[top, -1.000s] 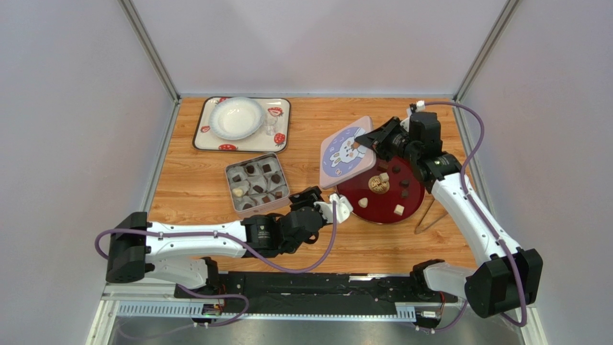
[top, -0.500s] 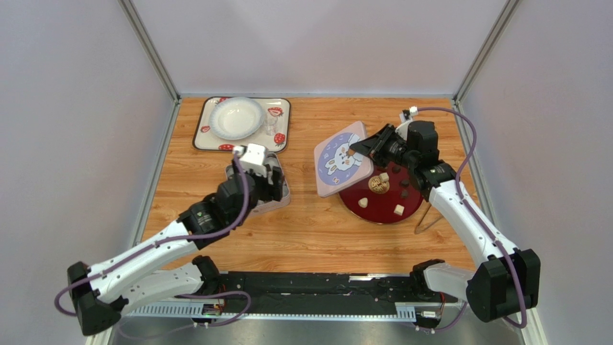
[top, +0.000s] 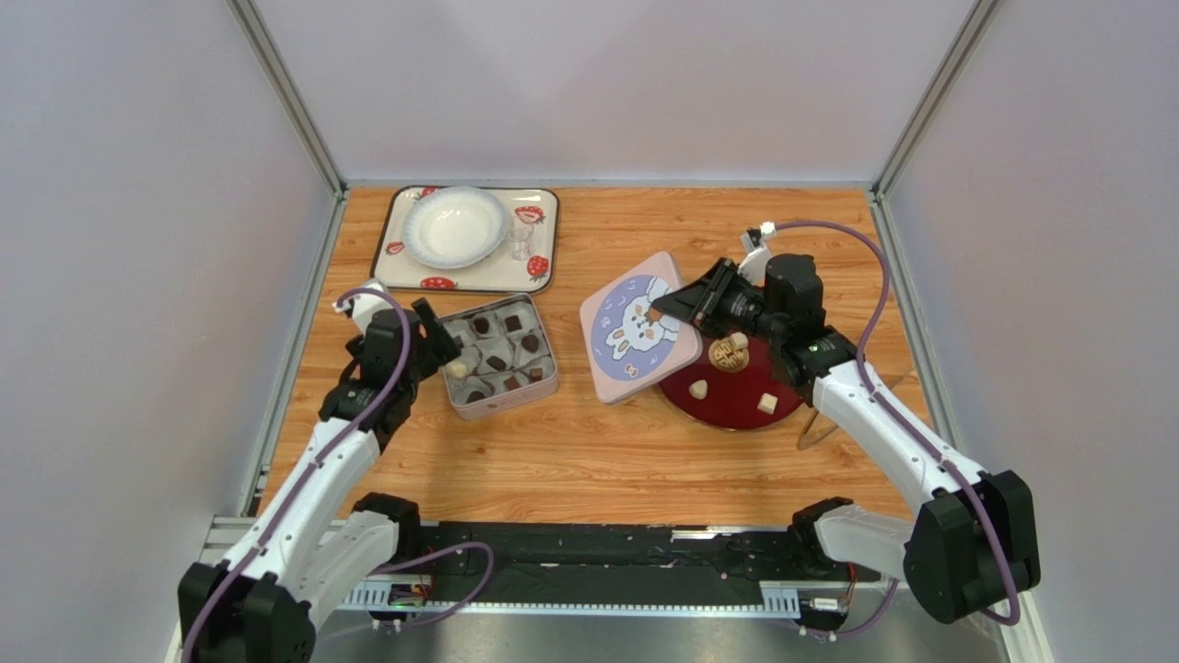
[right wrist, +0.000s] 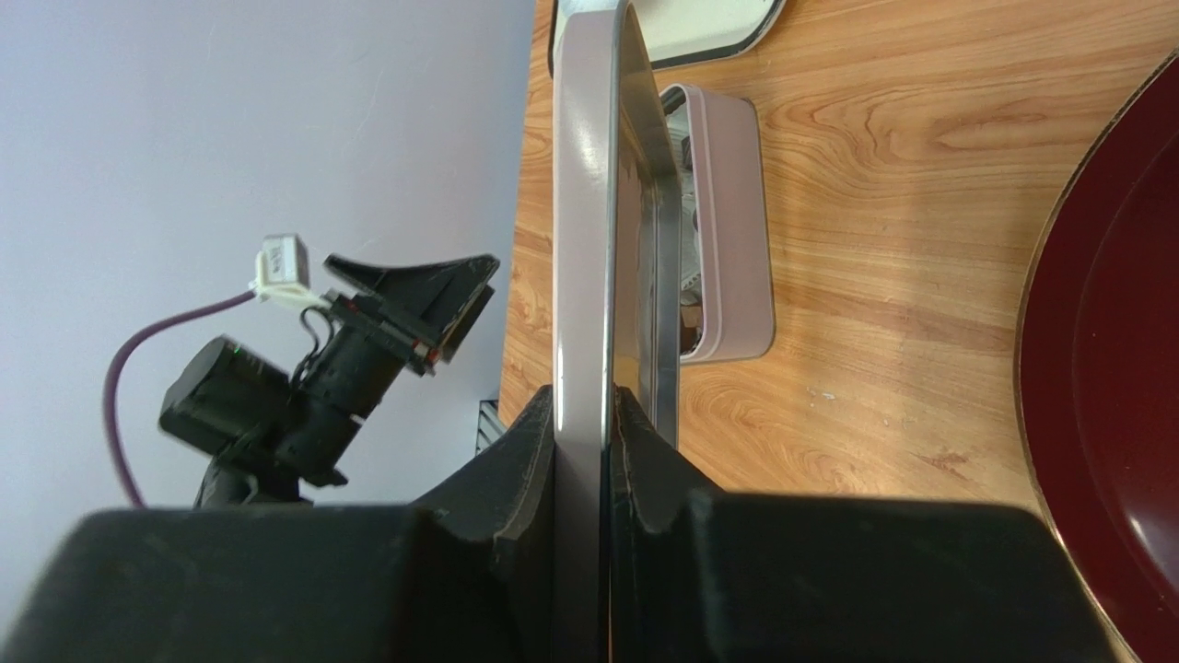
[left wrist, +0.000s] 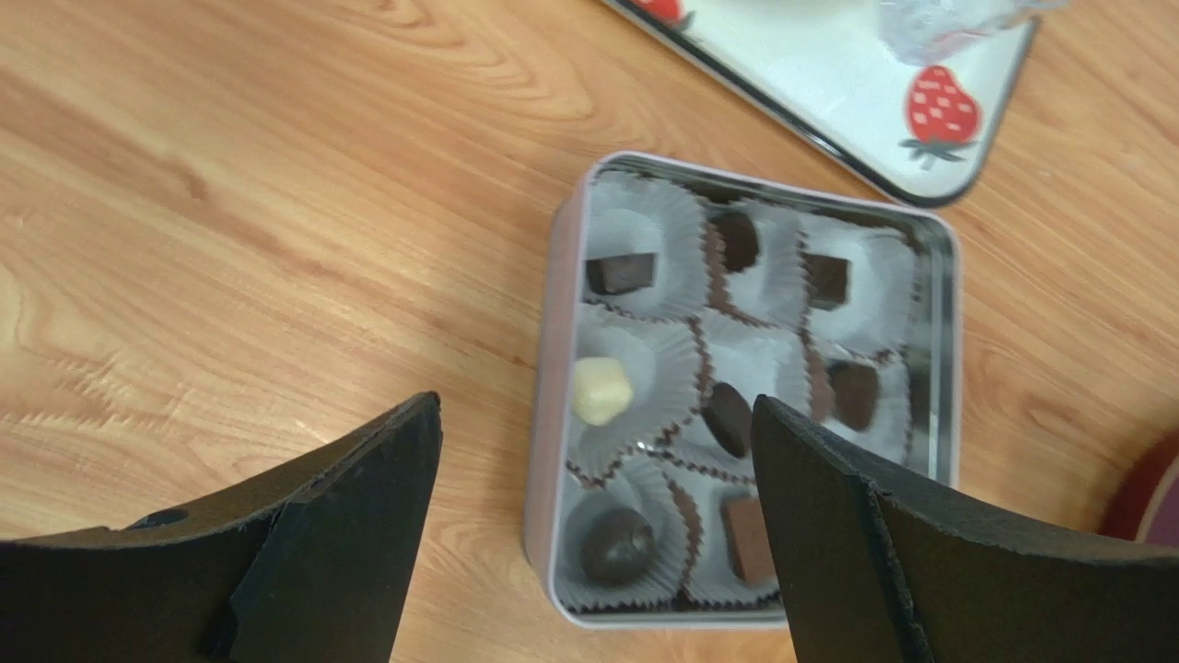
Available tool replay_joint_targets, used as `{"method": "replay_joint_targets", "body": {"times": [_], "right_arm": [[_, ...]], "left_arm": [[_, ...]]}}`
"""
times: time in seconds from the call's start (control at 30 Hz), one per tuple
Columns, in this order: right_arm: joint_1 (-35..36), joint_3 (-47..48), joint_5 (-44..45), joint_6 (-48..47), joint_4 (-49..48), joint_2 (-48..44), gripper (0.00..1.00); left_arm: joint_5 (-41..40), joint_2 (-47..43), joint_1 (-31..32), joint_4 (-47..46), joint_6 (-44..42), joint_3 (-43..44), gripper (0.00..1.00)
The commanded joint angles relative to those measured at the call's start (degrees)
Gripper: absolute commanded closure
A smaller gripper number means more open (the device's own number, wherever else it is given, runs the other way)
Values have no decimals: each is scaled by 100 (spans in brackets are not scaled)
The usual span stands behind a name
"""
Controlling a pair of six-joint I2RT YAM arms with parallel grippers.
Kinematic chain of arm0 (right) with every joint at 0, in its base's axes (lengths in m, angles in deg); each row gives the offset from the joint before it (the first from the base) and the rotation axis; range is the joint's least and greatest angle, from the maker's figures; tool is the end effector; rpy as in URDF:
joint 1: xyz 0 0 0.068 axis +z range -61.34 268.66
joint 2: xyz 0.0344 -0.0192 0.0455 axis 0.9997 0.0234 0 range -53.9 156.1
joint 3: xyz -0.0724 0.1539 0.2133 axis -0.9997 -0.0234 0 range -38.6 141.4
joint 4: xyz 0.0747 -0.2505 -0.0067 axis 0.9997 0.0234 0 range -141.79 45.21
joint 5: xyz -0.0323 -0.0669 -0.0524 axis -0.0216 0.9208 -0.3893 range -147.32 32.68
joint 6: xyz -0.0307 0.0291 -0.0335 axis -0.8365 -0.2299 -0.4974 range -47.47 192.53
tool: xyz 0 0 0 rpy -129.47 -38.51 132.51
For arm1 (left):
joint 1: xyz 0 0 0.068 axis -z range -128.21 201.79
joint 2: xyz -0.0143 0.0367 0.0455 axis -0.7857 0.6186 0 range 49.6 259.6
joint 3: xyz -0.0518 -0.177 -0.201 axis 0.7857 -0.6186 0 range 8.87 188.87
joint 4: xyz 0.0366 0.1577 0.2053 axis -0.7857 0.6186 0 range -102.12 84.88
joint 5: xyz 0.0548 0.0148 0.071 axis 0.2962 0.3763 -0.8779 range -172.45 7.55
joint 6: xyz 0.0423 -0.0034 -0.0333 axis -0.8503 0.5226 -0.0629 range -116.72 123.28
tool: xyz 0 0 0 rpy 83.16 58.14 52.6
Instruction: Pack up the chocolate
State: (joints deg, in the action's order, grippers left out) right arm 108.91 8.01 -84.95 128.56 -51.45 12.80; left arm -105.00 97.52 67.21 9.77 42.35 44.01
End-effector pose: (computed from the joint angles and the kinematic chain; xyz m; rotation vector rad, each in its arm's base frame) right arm 0.2431 0.1074 0.2914 0.3038 2.1104 1.3082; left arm 0.1803 -0.0355 0.2530 -0.6498 2.0249 -0.1329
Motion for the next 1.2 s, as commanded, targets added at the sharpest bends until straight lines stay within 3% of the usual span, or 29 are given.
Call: {"method": "replay_joint_targets", "body": {"times": [0.0,0.23,0.4,0.63,0.83,1.17], "right_arm": [[110,15,-198,-197,-640,-175,100],[120,76,-251,-470,-413,-236,100],[111,120,-251,-672,-297,-297,100],[128,41,-374,-734,-544,-315,100],[155,-11,-330,-664,-614,-298,100],[321,-371,276,99,-1245,-324,100]], "left_arm": [[602,585,-670,-1087,50,-42,9],[1593,2464,-1217,-1811,-242,608,9],[2332,3187,-1234,-1916,-426,942,9],[3695,3373,-1208,-2566,-550,784,10],[3924,3496,-717,-2637,-559,916,10],[3925,3251,48,-4139,1416,39,11]]}}
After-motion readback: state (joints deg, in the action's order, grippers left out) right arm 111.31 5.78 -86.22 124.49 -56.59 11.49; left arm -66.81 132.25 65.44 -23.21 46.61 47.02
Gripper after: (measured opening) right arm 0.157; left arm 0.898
